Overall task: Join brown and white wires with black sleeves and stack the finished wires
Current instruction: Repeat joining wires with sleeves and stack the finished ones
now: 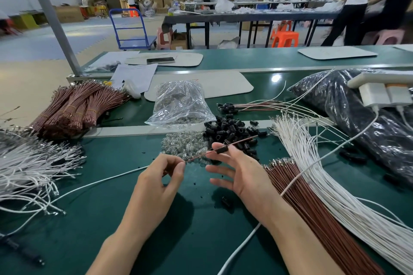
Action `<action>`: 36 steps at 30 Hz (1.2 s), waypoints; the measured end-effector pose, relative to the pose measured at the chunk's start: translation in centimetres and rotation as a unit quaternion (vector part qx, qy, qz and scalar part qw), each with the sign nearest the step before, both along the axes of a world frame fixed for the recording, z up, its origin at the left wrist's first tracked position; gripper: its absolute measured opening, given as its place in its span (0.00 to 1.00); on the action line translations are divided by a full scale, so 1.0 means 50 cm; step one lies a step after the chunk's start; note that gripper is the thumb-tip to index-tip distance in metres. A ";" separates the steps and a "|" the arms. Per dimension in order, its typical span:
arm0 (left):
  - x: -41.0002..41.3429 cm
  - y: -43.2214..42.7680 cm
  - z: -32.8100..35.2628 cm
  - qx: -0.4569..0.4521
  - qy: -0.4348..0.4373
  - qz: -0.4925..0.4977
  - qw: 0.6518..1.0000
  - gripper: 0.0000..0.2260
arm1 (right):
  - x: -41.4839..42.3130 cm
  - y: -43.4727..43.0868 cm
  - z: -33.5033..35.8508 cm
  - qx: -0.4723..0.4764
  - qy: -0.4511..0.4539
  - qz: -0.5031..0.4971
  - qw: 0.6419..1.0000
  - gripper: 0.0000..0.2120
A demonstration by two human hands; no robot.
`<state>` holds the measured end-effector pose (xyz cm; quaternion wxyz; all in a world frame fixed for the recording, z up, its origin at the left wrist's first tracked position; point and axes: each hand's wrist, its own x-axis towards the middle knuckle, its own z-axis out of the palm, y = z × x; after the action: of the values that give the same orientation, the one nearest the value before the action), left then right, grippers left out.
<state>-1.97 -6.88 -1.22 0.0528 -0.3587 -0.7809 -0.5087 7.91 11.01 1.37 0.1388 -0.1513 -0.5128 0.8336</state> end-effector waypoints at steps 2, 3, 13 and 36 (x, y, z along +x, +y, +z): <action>0.008 0.006 -0.001 -0.003 0.008 -0.013 1.000 0.05 | 0.001 -0.006 -0.003 0.030 0.001 0.006 1.000 0.15; 0.012 0.009 -0.001 -0.005 0.013 -0.017 1.000 0.04 | 0.002 -0.008 -0.004 0.041 0.006 0.009 0.999 0.14; 0.009 0.005 -0.002 0.011 0.018 0.000 1.000 0.06 | 0.006 0.007 0.003 -0.017 0.055 -0.016 0.998 0.13; 0.007 -0.004 0.018 -0.141 0.084 0.104 0.981 0.08 | -0.001 0.008 -0.006 -0.092 0.044 -0.045 0.994 0.15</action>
<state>-1.64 -7.09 -0.31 0.1192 -0.3206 -0.8708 -0.3532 7.85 11.41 1.09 0.1837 -0.1495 -0.4202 0.8760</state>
